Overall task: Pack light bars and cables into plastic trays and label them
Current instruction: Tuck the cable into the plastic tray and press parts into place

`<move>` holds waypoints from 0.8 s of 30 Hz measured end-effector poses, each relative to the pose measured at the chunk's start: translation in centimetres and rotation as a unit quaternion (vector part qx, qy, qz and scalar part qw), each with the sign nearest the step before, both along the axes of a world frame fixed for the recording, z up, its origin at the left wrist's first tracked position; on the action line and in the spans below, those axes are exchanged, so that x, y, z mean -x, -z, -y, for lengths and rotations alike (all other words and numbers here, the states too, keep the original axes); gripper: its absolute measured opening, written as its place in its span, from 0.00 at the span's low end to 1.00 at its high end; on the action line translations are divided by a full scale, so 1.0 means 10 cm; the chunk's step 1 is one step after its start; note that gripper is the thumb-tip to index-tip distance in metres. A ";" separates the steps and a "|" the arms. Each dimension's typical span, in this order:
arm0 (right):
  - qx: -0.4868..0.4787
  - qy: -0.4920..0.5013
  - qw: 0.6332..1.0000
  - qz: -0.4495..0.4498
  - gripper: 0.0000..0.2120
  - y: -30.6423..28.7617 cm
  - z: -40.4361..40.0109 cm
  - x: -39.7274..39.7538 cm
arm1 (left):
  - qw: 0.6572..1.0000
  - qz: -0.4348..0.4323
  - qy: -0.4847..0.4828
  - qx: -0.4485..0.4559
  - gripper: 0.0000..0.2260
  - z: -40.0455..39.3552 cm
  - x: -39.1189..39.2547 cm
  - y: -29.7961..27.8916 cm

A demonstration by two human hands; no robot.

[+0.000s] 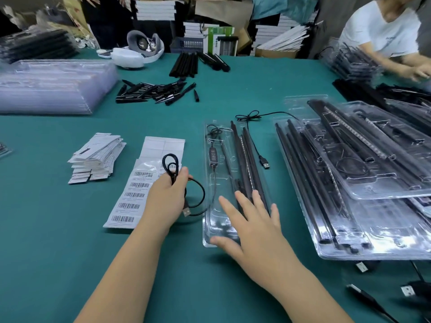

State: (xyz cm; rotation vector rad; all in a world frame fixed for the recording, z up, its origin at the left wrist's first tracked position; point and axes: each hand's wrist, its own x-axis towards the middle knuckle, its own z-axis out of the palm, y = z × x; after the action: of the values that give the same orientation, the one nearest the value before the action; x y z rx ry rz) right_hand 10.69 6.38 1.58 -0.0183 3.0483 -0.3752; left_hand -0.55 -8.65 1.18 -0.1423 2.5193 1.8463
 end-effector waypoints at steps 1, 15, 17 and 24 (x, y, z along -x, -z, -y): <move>0.008 0.004 1.000 -0.005 0.39 0.00 0.01 -0.01 | 1.000 0.001 -0.006 0.022 0.17 0.01 0.01 0.01; 0.109 0.037 0.993 -0.038 0.38 -0.03 0.01 -0.05 | 0.989 -0.013 0.115 0.086 0.16 -0.30 -0.07 0.03; 0.134 0.043 0.989 -0.045 0.34 -0.03 -0.01 -0.05 | 0.968 -0.074 0.154 0.186 0.17 -0.37 -0.08 0.06; 0.125 0.034 0.990 -0.049 0.27 0.01 0.00 -0.05 | 0.891 -0.074 0.082 0.441 0.34 -0.41 -0.01 0.07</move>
State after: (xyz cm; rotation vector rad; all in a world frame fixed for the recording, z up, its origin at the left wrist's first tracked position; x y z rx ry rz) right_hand 11.21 6.34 1.47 0.0554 3.0807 -0.7825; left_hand -0.48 -4.58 0.45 0.2104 3.1357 0.5538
